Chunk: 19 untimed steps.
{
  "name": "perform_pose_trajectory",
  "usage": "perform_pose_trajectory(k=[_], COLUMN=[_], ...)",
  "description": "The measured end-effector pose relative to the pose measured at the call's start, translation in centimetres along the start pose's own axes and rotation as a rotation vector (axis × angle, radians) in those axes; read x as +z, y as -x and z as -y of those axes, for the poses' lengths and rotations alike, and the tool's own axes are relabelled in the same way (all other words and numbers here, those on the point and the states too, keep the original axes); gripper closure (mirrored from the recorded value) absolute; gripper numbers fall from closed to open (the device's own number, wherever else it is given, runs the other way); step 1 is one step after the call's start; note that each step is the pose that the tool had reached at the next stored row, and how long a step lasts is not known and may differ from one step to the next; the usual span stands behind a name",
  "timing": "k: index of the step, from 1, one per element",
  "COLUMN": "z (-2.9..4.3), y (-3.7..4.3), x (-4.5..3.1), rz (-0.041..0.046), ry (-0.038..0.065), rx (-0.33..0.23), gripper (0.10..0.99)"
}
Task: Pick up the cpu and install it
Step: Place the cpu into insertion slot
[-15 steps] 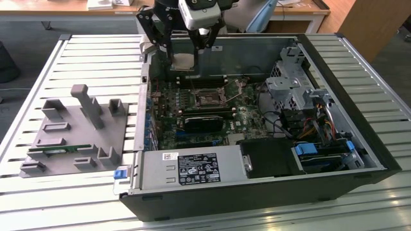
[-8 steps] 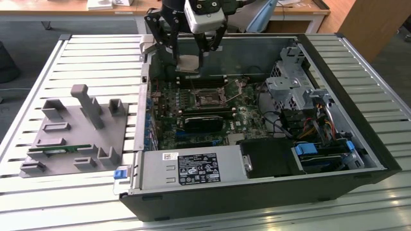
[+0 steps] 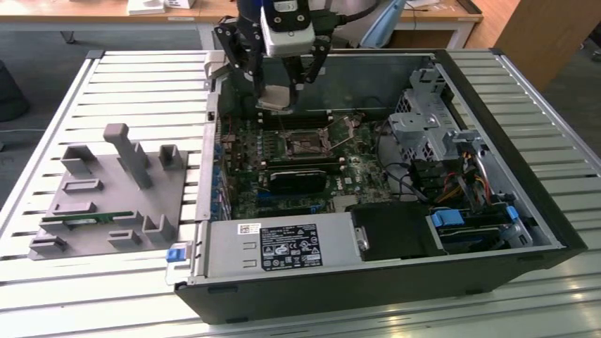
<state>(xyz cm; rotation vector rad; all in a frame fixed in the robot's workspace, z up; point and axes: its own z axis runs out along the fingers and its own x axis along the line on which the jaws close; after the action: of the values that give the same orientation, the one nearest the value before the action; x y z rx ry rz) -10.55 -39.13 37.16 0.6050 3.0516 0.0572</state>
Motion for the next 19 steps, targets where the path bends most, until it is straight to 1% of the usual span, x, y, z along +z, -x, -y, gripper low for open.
perform_pose_trajectory(k=[7,19], z=[0.02,0.03], y=[-0.01,-0.04], x=[0.59,1.31], rz=[0.0049,0.0126], ry=[-0.003,-0.007], rx=[0.115,0.294], gripper=[0.553,0.553])
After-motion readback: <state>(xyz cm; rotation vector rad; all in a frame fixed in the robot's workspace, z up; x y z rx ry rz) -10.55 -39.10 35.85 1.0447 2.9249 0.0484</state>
